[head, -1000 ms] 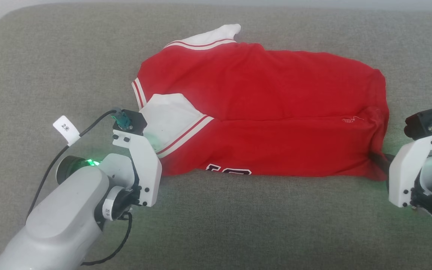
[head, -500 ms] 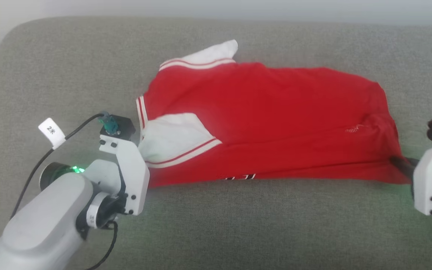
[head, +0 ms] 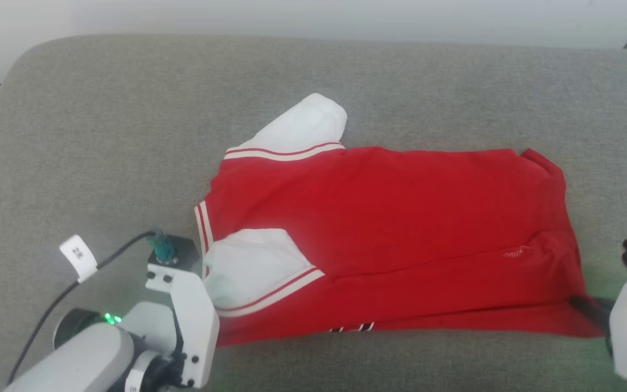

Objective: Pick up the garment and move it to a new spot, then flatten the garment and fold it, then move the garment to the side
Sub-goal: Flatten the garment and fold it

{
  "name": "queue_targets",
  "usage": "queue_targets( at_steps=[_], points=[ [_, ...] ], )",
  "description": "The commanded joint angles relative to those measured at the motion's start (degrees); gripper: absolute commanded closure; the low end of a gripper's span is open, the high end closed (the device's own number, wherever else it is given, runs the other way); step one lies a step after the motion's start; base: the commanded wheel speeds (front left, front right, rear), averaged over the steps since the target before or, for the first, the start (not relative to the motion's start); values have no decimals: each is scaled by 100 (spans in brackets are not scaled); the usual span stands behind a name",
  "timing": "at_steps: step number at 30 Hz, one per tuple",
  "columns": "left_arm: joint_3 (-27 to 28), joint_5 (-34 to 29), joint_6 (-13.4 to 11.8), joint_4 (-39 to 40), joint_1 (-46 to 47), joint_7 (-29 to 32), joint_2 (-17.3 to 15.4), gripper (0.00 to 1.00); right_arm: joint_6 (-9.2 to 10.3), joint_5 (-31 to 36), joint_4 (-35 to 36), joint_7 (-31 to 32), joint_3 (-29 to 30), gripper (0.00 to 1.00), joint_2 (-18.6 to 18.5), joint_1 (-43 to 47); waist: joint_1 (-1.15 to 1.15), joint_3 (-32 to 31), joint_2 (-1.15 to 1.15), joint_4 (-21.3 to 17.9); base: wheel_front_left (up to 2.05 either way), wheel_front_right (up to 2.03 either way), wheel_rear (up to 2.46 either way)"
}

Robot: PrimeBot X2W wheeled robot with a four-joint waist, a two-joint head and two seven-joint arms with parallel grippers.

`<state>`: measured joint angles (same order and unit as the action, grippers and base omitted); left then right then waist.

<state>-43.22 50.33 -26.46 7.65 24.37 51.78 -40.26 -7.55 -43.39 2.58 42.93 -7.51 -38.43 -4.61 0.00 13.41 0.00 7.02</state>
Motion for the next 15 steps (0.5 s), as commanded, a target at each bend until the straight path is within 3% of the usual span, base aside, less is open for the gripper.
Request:
queue_targets(
  at_steps=[1, 4, 5, 6, 7, 8, 9, 11, 15],
  points=[
    [-5, 45, -36, -46, -137, -34, -6, 100, 12, 24, 34, 38, 54, 100, 102, 143, 0, 7, 0, -24, 0, 0, 0],
    [5, 98, 37, -235, -210, -168, 83, 77, 11, 80, 1, 25, 2, 100, 306, 207, 0, 12, 0, -82, 0, 0, 0],
    [23, 111, 73, -325, -205, -236, 126, 53, 11, 116, -32, -15, -29, 100, 361, 185, 0, 17, 0, -103, 0, 0, 0],
    [59, 143, 88, -434, -207, -295, 167, 17, 11, 121, -82, -51, -66, 100, 423, 155, 0, 18, 0, -123, 0, 0, 0],
    [60, 179, 122, -532, -212, -321, 211, 3, 11, 118, -140, -83, -94, 81, 479, 119, 0, 19, 0, -138, 0, 0, 0],
    [69, 196, 158, -618, -213, -350, 253, 0, 10, 138, -216, -129, -111, 60, 531, 70, 0, 14, 0, -158, 0, 0, 0],
    [88, 208, 187, -702, -198, -366, 273, 0, 10, 165, -273, -171, -137, 29, 562, 40, 0, 7, 0, -176, 0, 0, 0],
    [135, 243, 208, -808, -127, -391, 276, 0, 10, 178, -391, -244, -193, 0, 617, -18, 0, -14, 0, -209, 0, 0, 0],
    [203, 298, 176, -721, -43, -302, 214, 0, 8, 115, -429, -368, -178, 0, 669, -95, 0, -58, 0, -252, 0, 0, 0]
  ],
)
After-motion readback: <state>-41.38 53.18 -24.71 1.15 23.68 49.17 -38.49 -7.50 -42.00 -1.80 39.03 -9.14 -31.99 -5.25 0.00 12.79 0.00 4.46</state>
